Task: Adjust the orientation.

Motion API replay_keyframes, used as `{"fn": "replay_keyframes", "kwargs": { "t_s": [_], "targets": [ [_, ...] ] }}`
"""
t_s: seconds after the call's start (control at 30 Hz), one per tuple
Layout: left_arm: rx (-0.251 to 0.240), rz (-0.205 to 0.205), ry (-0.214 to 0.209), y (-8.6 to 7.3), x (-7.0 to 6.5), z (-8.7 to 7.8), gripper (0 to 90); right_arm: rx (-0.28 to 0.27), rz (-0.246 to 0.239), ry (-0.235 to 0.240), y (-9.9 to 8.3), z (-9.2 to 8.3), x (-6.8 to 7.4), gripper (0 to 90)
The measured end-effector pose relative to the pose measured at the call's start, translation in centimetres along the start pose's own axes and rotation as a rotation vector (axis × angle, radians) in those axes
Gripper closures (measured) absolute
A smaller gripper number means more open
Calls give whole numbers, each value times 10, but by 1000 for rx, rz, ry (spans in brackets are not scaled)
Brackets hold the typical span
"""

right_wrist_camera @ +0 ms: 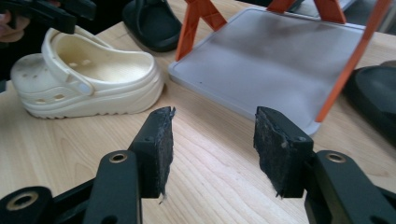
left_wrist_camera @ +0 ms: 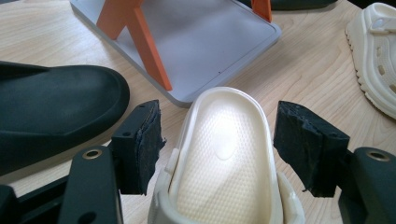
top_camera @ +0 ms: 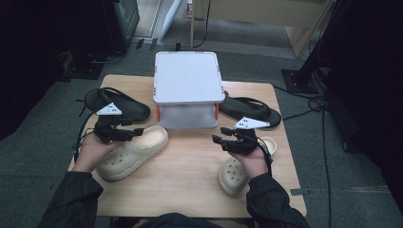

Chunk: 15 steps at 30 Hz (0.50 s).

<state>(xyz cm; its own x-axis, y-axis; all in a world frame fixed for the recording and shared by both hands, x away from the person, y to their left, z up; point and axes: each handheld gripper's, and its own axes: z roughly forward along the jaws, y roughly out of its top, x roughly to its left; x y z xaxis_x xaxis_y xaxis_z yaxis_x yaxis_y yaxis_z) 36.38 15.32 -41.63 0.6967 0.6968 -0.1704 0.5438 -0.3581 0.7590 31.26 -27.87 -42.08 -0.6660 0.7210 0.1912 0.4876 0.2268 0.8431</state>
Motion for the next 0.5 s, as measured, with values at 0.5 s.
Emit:
{"fn": "replay_keyframes", "kwargs": {
  "t_s": [0.5],
  "targets": [
    [-35, -51, 55, -17, 6, -30, 367, 30, -92, 112, 13, 23, 30, 484]
  ]
}}
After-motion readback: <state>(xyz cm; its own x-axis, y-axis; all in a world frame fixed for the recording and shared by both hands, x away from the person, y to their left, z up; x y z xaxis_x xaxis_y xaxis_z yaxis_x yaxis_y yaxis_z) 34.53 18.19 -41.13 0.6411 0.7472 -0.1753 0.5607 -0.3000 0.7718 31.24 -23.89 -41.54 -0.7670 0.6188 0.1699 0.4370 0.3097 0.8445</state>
